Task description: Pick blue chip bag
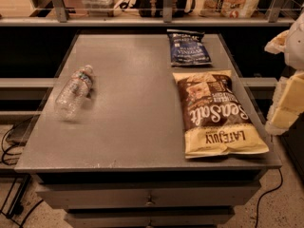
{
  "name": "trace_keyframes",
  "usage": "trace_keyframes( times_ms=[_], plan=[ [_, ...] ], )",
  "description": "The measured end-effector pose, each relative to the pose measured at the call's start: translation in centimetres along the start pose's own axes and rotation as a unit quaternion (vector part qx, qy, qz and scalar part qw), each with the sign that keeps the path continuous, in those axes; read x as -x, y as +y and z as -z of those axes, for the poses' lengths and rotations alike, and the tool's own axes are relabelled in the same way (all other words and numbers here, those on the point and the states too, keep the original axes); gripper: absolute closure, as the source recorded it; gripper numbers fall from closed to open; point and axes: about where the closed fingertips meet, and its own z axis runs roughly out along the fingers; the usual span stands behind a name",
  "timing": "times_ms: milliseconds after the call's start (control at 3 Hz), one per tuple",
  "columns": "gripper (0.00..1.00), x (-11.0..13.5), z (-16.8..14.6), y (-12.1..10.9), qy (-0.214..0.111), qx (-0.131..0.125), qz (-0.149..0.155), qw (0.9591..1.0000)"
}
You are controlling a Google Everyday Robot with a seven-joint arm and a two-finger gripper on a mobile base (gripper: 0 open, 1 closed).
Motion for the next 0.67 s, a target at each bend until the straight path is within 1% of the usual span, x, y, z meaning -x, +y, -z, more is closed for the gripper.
trace_keyframes(
  times_ms=[333,667],
  plan=[
    [0.0,0.0,0.0,0.0,-0.001,-0.001,0.0,1.0],
    [0.0,0.6,-0.6,-1.3,-0.051,0.0,-0.024,0.9984]
  ],
)
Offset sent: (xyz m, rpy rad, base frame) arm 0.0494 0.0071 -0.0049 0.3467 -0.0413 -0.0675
